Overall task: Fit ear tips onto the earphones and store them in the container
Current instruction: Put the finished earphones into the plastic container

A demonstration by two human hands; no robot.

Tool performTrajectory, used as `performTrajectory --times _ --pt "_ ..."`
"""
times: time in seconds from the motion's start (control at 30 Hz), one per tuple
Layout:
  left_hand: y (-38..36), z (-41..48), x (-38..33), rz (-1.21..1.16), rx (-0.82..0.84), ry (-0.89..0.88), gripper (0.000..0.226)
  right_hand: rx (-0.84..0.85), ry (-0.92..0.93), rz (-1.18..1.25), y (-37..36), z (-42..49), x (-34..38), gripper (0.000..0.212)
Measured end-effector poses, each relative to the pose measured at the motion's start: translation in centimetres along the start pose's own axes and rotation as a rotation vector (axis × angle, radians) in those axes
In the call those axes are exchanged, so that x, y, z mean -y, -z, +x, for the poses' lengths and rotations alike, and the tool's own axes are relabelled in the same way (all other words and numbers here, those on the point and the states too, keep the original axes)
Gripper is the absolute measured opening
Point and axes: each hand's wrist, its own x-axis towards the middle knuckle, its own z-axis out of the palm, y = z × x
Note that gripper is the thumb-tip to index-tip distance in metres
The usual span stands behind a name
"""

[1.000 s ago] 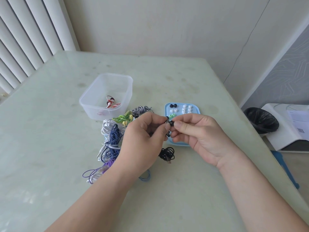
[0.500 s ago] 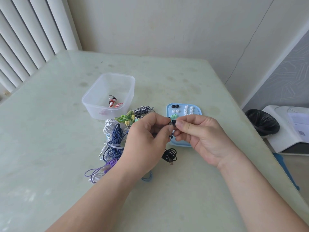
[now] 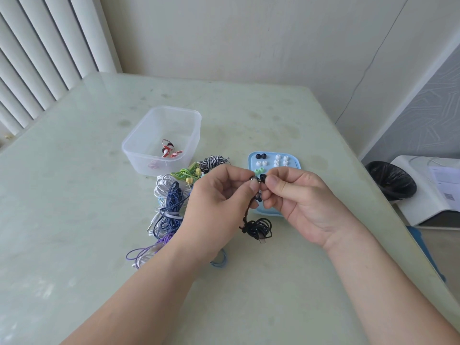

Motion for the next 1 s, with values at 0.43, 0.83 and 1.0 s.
performTrajectory --times 0.43,0.83,1.0 --pt "0.0 0.1 0.0 0.05 -0.016 -0.028 0.008 -0.013 0.056 -0.04 -0.1 0.1 -0.5 0.016" --pt "-0.2 0.0 0.6 0.089 -0.077 -0.036 0.01 -0.111 0.229 -0.325 -0.5 0.0 -1.4 0.011" --pt "-0.4 -0.1 0.6 0.033 -0.119 -0.037 0.004 -0.17 0.287 -0.329 -1.3 -0.1 -1.8 0.014"
